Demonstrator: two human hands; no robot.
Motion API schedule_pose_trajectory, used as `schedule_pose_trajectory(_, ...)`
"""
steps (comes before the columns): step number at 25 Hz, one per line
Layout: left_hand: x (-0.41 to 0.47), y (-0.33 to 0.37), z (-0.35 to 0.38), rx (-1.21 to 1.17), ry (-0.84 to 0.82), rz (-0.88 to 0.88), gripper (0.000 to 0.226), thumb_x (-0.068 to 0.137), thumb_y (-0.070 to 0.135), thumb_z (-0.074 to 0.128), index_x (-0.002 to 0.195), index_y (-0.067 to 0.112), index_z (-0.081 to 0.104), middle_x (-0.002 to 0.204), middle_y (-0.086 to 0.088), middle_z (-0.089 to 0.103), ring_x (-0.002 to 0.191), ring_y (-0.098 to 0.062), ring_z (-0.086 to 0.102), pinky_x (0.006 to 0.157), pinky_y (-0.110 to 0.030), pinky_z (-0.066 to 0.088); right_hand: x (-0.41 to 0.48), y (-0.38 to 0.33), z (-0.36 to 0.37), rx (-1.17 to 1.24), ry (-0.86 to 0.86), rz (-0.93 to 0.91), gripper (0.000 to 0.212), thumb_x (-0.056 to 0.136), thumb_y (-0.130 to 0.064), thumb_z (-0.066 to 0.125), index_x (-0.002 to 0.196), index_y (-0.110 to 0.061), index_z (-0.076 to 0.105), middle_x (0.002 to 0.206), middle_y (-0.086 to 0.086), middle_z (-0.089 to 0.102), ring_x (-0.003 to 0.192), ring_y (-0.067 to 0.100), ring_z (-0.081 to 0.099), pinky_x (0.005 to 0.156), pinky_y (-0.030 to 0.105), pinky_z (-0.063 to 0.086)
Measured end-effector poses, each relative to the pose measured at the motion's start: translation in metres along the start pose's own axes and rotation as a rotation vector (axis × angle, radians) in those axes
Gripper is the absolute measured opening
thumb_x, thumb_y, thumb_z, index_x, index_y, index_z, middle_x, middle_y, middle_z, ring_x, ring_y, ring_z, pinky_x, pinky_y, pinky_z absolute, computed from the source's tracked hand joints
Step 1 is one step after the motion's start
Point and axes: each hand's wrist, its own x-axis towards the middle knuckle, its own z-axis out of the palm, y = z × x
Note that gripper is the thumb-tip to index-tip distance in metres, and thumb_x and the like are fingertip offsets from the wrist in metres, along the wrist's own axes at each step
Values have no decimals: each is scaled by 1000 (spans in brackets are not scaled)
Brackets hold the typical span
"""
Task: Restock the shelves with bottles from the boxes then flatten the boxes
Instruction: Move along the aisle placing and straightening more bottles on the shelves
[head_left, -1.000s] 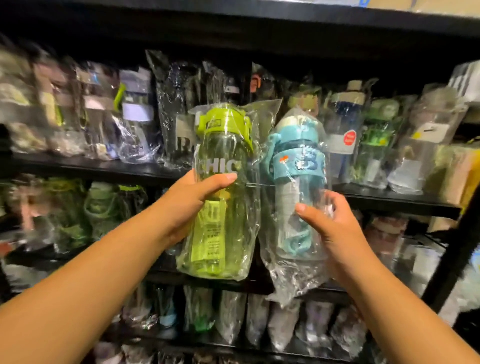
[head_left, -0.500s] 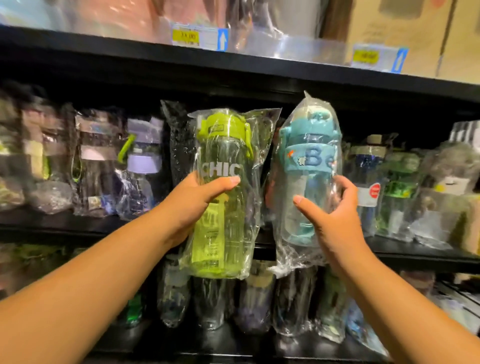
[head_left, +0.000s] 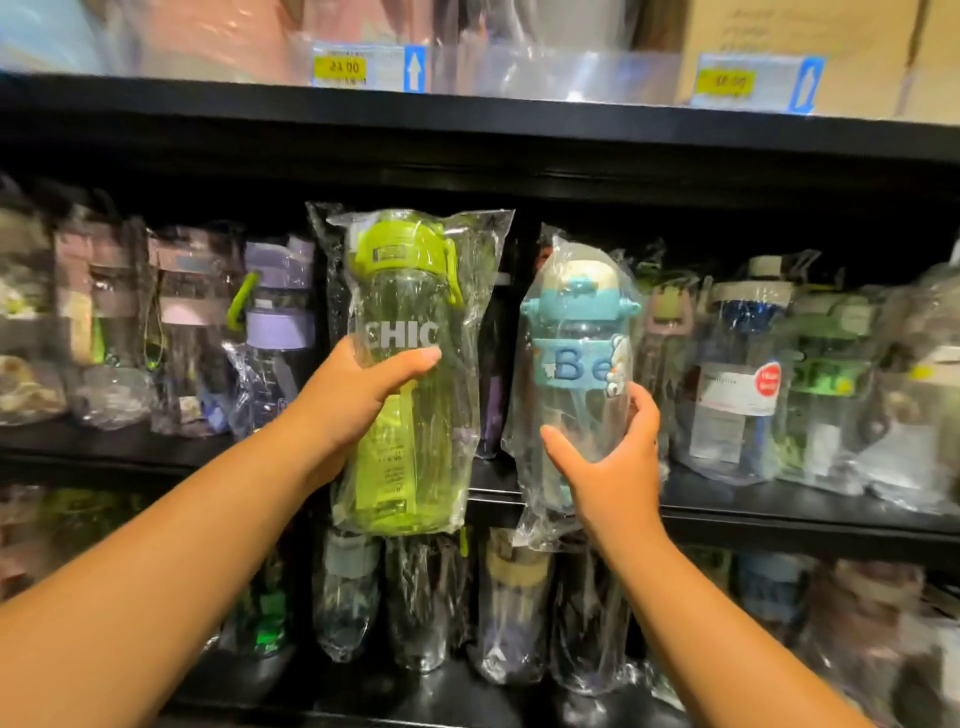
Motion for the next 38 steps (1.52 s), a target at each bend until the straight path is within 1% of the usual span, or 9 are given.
schedule_pose_trajectory(5, -1, -14, 5, 14, 18, 8, 76, 58, 55, 86, 125, 29, 63, 117, 3, 74, 111, -20, 69, 105, -51, 47, -1, 10, 4, -106, -63, -1, 102, 75, -46, 80, 153, -25, 18, 154, 0, 30, 142, 20, 27, 112, 35, 29)
schedule_pose_trajectory(8, -1, -21, 10, 50, 39, 25, 64, 63, 50, 89, 119, 32, 63, 113, 10, 74, 106, -10, 70, 104, -43, 49, 3, 8, 4, -126, -104, 29, 105, 75, -45, 80, 154, -24, 14, 158, 2, 25, 143, 22, 27, 112, 36, 30)
schedule_pose_trajectory(13, 3, -29, 14, 49, 77, 21, 73, 63, 53, 87, 126, 31, 59, 116, 12, 73, 108, -8, 69, 105, -42, 48, 11, 6, 0, -163, -147, 65, 107, 74, -48, 81, 154, -23, 14, 157, 2, 29, 139, 24, 35, 108, 37, 36)
schedule_pose_trajectory(17, 2, -31, 16, 67, 79, 34, 89, 54, 62, 86, 131, 29, 56, 121, 11, 70, 111, -9, 67, 106, -43, 48, 18, 6, 2, -162, -144, 97, 103, 76, -47, 80, 153, -24, 16, 153, 4, 35, 135, 26, 40, 103, 39, 39)
schedule_pose_trajectory(22, 1, -31, 14, 80, 85, 49, 83, 57, 58, 84, 130, 29, 57, 120, 11, 71, 110, -8, 68, 105, -42, 48, 26, 9, 5, -254, -161, 133, 102, 75, -54, 78, 151, -26, 16, 152, 4, 37, 138, 33, 31, 106, 52, 39)
schedule_pose_trajectory(25, 1, -34, 11, 83, 97, 46, 86, 55, 61, 86, 130, 29, 58, 120, 9, 71, 111, -11, 68, 105, -45, 48, 31, 7, 1, -290, -208, 122, 107, 73, -48, 82, 152, -24, 13, 153, 7, 37, 136, 34, 39, 104, 48, 42)
schedule_pose_trajectory(28, 0, -37, 8, 90, 103, 39, 86, 56, 63, 85, 130, 30, 58, 121, 10, 71, 113, -11, 67, 106, -46, 47, 35, 4, -1, -340, -257, 136, 114, 72, -40, 85, 153, -21, 8, 157, 10, 30, 137, 34, 40, 102, 47, 42)
schedule_pose_trajectory(33, 0, -38, 9, 116, 105, 32, 98, 50, 72, 86, 134, 32, 55, 124, 12, 69, 115, -12, 65, 107, -47, 46, 43, 5, 9, -383, -214, 139, 110, 73, -39, 85, 152, -14, 13, 154, 14, 33, 133, 37, 44, 100, 48, 44)
schedule_pose_trajectory(38, -1, -40, 8, 128, 105, 25, 94, 52, 70, 86, 133, 32, 55, 123, 11, 69, 115, -12, 66, 107, -47, 46, 48, 9, 26, -480, -193, 115, 111, 72, -44, 85, 150, -11, 14, 153, 19, 32, 126, 41, 49, 95, 48, 49)
